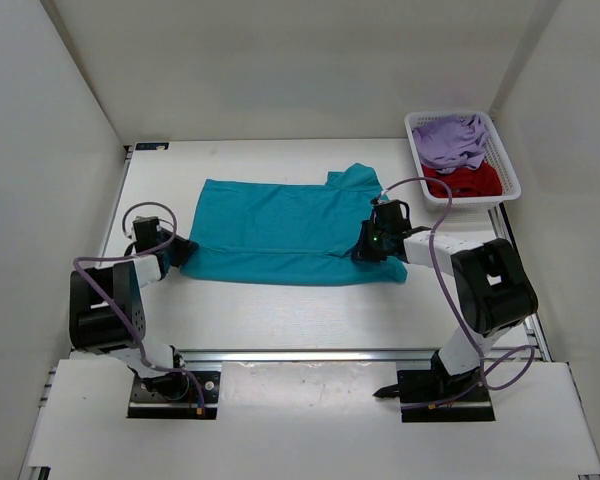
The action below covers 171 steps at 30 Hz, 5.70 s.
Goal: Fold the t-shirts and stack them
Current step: Fold the flattened tshirt in 1/3 of the way, then grap the side of the flattened tshirt furthest away from the robot with both arms
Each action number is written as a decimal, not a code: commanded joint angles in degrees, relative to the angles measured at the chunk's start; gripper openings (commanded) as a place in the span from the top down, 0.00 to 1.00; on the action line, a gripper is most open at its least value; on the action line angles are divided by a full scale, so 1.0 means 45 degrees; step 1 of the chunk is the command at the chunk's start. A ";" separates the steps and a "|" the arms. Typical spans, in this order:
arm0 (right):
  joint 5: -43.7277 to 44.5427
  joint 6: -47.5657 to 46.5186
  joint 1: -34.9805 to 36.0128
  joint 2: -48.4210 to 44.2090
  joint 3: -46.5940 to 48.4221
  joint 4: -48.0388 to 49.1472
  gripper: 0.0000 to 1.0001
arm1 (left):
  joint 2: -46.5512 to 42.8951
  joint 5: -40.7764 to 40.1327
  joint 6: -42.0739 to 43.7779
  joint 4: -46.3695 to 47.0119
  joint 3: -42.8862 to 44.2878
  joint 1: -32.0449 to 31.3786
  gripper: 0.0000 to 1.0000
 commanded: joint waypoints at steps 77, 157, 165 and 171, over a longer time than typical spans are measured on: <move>0.0222 -0.1189 0.2008 0.4232 0.7340 -0.2702 0.81 | -0.4497 -0.0826 -0.0211 0.2702 -0.4264 -0.5889 0.75; -0.2666 -0.0468 -0.2484 0.8702 1.2750 -0.2977 0.54 | -0.0922 0.0443 0.1586 -0.0971 0.1498 -0.2862 0.79; -0.3410 -0.0289 -0.2387 0.9115 1.4098 -0.2548 0.78 | -0.1002 0.0482 0.1664 -0.1048 0.1557 -0.2725 0.80; -0.1166 -0.0936 -0.2152 0.6560 1.1740 -0.1922 1.00 | -0.1119 0.0502 0.1585 -0.0951 0.1498 -0.2529 0.79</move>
